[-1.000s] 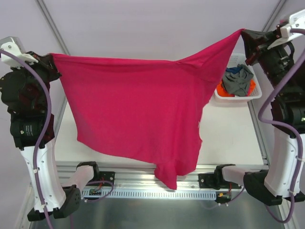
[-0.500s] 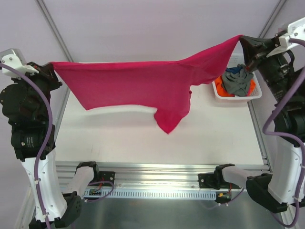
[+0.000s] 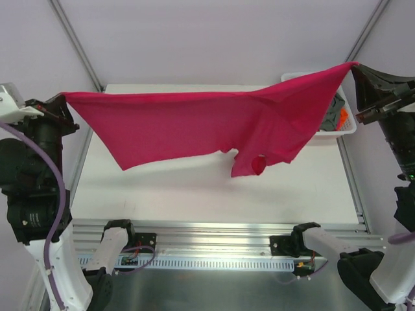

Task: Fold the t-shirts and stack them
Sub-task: Flatten the tshirt out

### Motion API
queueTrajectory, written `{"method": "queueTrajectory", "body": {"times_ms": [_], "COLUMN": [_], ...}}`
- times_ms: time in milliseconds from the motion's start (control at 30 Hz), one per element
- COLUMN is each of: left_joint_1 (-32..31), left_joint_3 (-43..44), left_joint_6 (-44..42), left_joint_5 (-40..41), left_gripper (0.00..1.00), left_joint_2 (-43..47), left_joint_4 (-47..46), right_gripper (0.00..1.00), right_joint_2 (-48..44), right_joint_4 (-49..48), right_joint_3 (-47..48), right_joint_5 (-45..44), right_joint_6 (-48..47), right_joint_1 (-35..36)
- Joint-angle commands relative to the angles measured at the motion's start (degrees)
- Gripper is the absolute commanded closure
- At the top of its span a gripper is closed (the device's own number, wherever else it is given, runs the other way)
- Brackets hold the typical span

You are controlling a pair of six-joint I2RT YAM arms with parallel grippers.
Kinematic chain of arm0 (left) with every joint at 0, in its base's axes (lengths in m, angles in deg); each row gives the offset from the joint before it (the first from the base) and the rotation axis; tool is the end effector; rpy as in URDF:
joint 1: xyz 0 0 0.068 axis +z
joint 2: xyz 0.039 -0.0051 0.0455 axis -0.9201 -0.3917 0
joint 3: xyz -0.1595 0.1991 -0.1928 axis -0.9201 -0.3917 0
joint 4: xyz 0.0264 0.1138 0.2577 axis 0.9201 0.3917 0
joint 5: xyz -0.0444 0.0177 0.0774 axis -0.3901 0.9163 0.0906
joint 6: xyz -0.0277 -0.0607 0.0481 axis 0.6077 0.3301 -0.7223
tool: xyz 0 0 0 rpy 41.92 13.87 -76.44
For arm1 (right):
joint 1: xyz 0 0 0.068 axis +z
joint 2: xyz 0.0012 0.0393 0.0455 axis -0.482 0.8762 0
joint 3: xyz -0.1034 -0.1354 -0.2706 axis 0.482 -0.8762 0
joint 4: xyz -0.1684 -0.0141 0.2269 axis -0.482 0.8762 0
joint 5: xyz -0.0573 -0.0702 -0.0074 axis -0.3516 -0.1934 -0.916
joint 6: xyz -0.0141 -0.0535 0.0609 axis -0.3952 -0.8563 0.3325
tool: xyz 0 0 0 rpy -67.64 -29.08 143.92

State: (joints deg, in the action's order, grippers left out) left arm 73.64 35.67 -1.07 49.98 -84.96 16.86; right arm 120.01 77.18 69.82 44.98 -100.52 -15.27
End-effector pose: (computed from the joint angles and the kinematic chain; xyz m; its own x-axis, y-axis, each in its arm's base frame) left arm 0.0762 0.0172 0.6274 0.3561 -0.1608 -0.9205 -0.1531 0.9617 -0.2273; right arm 0.0604 0.0285 0.7176 0.5990 -0.3261 -0.7313 -0.1270 0.8631 -0.4889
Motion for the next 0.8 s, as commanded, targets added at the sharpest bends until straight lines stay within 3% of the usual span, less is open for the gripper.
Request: {"method": "queueTrajectory", "body": {"times_ms": [0, 200, 400, 600, 767], "left_joint_1": [-0.2, -1.5, -1.8, -1.8, -1.6], "left_joint_3": [4.6, 15.4, 14.3, 0.0, -19.7], "left_joint_6": [-0.3, 0.6, 1.8, 5.2, 9.2], "left_joint_5": [1.3, 5.0, 7.0, 8.3, 12.7], "left_gripper": [1.00, 1.00, 1.00, 1.00, 1.00], "left_joint_2": [3.1, 1.2, -3.5, -8.5, -12.6], "left_joint_4": [1.2, 10.9, 13.1, 9.0, -5.8], "right_gripper": [0.99, 0.99, 0.99, 0.99, 0.99], "right_joint_2": [-2.0, -4.0, 1.1, 9.7, 19.6], "right_joint_4": [1.9, 3.4, 2.9, 1.2, -6.7], "right_joint_3": [5.2, 6.4, 3.5, -3.5, -17.2], "right_joint_5": [-1.1, -1.1, -1.7, -4.3, -6.5], "right_joint_6": [-1.8, -2.7, -3.8, -5.9, -6.1], "right_joint_1": [0.0, -1.5, -1.4, -1.3, -1.4]}}
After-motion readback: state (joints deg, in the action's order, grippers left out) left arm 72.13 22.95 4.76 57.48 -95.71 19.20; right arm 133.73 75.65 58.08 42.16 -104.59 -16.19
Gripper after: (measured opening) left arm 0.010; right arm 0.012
